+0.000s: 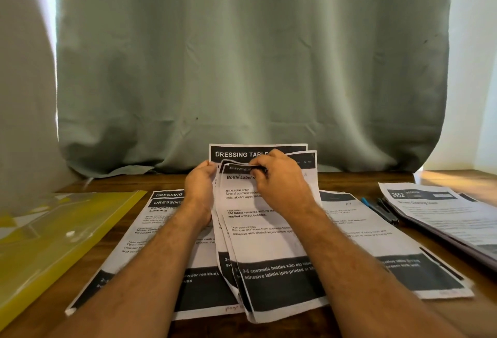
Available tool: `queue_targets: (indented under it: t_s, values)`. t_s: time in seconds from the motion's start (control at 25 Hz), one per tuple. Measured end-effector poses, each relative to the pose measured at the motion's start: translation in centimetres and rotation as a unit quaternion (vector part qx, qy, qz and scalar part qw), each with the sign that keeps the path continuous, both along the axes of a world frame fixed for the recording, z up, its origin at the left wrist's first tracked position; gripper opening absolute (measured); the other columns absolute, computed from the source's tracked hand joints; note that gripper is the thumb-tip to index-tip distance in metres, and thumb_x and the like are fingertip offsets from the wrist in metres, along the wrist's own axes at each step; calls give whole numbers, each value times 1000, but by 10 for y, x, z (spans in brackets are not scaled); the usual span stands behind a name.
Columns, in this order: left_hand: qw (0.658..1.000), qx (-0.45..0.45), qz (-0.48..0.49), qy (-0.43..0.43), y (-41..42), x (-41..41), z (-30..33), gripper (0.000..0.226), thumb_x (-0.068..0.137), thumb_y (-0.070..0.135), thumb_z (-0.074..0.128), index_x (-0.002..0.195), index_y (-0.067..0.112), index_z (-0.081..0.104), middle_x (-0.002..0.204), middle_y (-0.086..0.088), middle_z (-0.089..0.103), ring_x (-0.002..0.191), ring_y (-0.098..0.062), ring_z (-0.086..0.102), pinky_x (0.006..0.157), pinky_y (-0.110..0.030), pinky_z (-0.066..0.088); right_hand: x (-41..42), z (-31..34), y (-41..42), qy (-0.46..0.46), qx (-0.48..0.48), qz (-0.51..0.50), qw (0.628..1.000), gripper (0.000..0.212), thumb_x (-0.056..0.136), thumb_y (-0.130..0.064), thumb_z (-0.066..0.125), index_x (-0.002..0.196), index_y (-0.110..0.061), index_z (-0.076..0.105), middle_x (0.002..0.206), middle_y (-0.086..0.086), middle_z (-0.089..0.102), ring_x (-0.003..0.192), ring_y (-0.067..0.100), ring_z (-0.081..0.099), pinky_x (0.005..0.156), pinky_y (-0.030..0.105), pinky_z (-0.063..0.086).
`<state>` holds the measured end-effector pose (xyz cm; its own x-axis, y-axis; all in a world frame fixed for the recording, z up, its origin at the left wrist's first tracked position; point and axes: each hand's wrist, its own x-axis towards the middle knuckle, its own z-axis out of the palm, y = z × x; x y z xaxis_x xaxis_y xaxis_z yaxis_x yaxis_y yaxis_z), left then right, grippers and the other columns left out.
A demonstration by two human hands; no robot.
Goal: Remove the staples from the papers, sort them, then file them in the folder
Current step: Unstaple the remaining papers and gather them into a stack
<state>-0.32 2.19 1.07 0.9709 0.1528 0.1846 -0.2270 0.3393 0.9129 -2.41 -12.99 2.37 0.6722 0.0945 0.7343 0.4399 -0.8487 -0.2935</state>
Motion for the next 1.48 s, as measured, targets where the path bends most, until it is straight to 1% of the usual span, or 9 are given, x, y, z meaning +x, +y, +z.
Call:
queue_targets:
  t_s: [0.24, 0.48, 0.64, 0.8, 0.96, 1.08, 1.2, 1.4, 1.48]
  values:
    - [995, 68, 4, -68, -6, -2, -4, 33, 106, 24, 42, 108, 4, 68, 101, -20, 75, 97, -37, 72, 92, -57, 55, 6, 1, 2, -50, 54, -20, 997, 31, 101, -30, 54, 128, -20, 62, 109, 0, 57, 100, 13, 57, 94, 27, 51]
    - [954, 263, 35, -142, -12, -7, -7, 17, 99, 17, 61, 111, 29, 60, 97, 3, 74, 85, -14, 73, 60, -23, 57, 6, 1, 4, -35, 39, -17, 998, 41, 103, -30, 48, 142, -23, 49, 119, 0, 55, 107, 14, 53, 96, 25, 45]
    - [909, 368, 93, -173, -15, -13, -8, 30, 101, 8, 50, 118, 33, 53, 94, 7, 69, 78, -12, 70, 58, -24, 59, 4, 0, 5, -27, 44, 10, 999, 40, 103, -25, 46, 143, -21, 47, 126, 1, 49, 110, 14, 54, 98, 25, 48]
    - [936, 293, 58, -185, -12, -15, -5, 38, 97, 3, 50, 104, 40, 59, 93, 1, 73, 82, -16, 72, 68, -35, 61, 3, 1, 3, -38, 59, 31, 997, 42, 100, -19, 51, 141, -22, 48, 134, -1, 40, 106, 14, 56, 95, 27, 52]
    - [922, 308, 119, -200, -1, -16, -2, 36, 98, 36, 44, 87, 16, 71, 77, -8, 73, 70, -24, 69, 63, -42, 57, 2, 1, 1, 12, 43, 16, 999, 32, 98, -18, 55, 130, -22, 55, 120, -3, 52, 106, 14, 56, 97, 30, 50]
    - [903, 361, 201, -116, 17, -16, 3, 36, 103, 38, 45, 88, 20, 73, 82, 4, 74, 77, -11, 69, 68, -29, 52, -1, -1, -2, 29, 24, 14, 999, 20, 93, -14, 58, 109, -24, 65, 109, -5, 57, 98, 14, 59, 92, 30, 52]
    - [824, 529, 189, 70, 45, -4, -2, 20, 89, 33, 65, 107, 25, 67, 112, -1, 69, 100, -18, 60, 92, -38, 50, -4, -3, -1, 112, -13, 47, 993, 23, 86, -7, 60, 88, -29, 68, 98, -9, 60, 91, 12, 61, 88, 33, 54]
    - [692, 640, 119, 311, 85, 70, -37, 139, 10, 86, 71, 135, 28, 53, 139, -7, 57, 122, -36, 55, 103, -58, 43, -3, -8, 8, 249, -102, 78, 960, 19, 88, -8, 67, 91, -27, 69, 100, -8, 61, 94, 10, 59, 87, 32, 54]
    - [674, 655, 126, 316, 73, 33, -22, 137, 17, 94, 67, 137, 29, 51, 140, -6, 55, 124, -34, 52, 104, -52, 40, -2, -9, 6, 263, -97, 87, 956, 18, 85, -10, 71, 90, -27, 68, 98, -7, 63, 94, 12, 60, 86, 32, 54]
